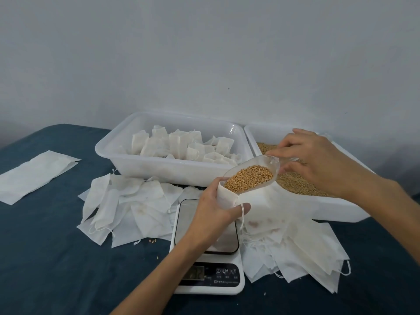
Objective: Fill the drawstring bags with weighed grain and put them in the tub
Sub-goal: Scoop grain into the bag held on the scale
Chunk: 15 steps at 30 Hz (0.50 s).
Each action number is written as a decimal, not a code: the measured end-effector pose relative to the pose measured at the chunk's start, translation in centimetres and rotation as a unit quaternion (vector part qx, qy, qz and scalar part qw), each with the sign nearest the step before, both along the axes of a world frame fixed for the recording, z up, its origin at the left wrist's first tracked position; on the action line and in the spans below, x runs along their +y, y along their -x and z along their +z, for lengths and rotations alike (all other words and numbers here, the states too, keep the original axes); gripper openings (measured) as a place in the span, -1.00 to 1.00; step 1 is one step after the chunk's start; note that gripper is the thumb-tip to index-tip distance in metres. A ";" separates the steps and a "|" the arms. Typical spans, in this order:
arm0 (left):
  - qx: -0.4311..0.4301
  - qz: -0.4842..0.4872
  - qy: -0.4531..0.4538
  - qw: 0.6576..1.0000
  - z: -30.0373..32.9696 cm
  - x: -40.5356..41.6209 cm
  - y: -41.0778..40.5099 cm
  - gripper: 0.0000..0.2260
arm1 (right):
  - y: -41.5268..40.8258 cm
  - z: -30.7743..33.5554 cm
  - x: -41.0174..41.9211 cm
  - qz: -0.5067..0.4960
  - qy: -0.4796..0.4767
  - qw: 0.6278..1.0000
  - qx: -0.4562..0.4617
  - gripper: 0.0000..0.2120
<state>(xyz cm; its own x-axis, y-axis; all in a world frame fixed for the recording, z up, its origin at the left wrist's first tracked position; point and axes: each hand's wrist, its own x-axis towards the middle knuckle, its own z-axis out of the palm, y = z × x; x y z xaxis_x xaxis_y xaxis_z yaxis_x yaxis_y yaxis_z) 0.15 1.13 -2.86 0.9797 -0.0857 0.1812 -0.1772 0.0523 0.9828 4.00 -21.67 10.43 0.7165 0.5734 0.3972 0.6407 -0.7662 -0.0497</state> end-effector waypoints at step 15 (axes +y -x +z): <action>0.002 -0.022 -0.020 1.000 0.0 0.5 0.0 -0.48 | 1.2 -0.2 0.3 -0.001 0.036 0.998 -0.056 -0.60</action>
